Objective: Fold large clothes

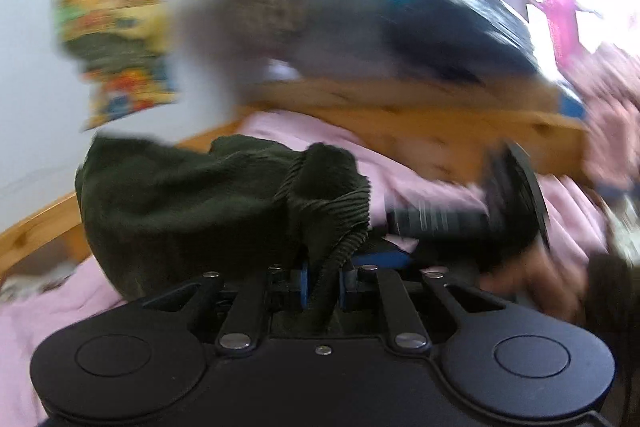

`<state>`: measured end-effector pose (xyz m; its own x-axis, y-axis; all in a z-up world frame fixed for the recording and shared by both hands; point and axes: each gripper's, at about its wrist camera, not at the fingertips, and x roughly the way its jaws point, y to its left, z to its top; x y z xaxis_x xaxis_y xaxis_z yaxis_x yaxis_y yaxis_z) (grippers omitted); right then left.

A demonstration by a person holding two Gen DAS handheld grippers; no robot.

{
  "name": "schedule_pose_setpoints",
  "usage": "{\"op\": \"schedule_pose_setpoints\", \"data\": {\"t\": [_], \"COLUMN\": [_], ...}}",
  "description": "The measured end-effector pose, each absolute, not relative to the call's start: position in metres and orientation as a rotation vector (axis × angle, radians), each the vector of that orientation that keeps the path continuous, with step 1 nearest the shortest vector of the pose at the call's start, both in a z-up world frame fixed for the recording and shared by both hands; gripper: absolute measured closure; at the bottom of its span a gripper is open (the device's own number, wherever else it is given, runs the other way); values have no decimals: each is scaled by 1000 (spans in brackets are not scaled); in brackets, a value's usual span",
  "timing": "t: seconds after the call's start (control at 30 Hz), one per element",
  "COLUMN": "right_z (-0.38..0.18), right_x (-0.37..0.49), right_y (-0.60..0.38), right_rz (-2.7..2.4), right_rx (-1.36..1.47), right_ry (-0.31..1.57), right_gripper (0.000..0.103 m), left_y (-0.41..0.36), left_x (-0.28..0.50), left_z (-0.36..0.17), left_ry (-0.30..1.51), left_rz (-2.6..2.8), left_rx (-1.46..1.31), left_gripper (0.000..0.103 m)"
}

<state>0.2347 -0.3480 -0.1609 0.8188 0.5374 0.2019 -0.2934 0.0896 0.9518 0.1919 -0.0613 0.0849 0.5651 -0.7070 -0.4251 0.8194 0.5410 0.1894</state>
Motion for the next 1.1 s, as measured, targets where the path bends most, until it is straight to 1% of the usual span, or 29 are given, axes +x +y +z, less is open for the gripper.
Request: {"op": "schedule_pose_setpoints", "data": {"t": [0.07, 0.13, 0.27, 0.37, 0.4, 0.43, 0.47, 0.5, 0.53, 0.57, 0.6, 0.63, 0.73, 0.83, 0.9, 0.97, 1.0, 1.03, 1.07, 1.1], "right_z": [-177, -179, -166, -165, -163, -160, -157, -153, -147, -141, -136, -132, -131, -141, -138, -135, -135, -135, -133, -130], "right_x": [235, 241, 249, 249, 254, 259, 262, 265, 266, 267, 265, 264, 262, 261, 257, 253, 251, 248, 246, 242], "right_y": [-365, -374, -380, -377, -373, -368, -365, -362, -358, -355, -352, -349, -342, -346, -344, -339, -338, -338, -338, -338], "right_rz": [622, 603, 539, 448, 415, 385, 372, 357, 329, 314, 302, 274, 162, 155, 147, 136, 131, 125, 117, 104], "right_rx": [1483, 1498, 1366, 1243, 1192, 1137, 1091, 1037, 968, 905, 852, 786, 575, 595, 559, 508, 496, 493, 493, 490], "right_ry": [175, 153, 193, 288, 317, 337, 345, 349, 351, 354, 357, 362, 392, 399, 396, 389, 386, 383, 379, 368], "right_gripper": [0, 0, 0, 0, 4, 19, 32, 57, 66, 68, 76, 80, 81, 81, 80, 78, 77, 75, 73, 68], "left_y": [-76, -88, -108, -121, -123, -124, -123, -123, -122, -124, -124, -124, -125, -119, -115, -106, -97, -90, -78, -67], "left_x": [185, 184, 195, 200, 197, 197, 196, 195, 196, 196, 197, 198, 201, 201, 202, 203, 202, 202, 202, 204], "left_z": [72, 60, 33, 11, 7, 2, -2, -6, -9, -13, -16, -20, -23, -22, -16, -7, -1, 4, 10, 15], "left_ry": [329, 370, 486, 511, 513, 516, 519, 527, 532, 535, 537, 541, 548, 529, 538, 558, 551, 537, 516, 500], "left_rz": [-974, -1012, -1055, -1060, -1058, -1055, -1054, -1054, -1054, -1051, -1046, -1037, -1021, -1014, -1040, -1070, -1085, -1089, -1072, -1031], "left_rx": [447, 458, 467, 497, 506, 508, 506, 502, 500, 499, 496, 489, 445, 384, 319, 238, 175, 123, 58, 0], "left_gripper": [89, 89, 89, 87, 87, 86, 86, 85, 85, 85, 84, 84, 82, 78, 69, 56, 52, 41, 28, 23]}}
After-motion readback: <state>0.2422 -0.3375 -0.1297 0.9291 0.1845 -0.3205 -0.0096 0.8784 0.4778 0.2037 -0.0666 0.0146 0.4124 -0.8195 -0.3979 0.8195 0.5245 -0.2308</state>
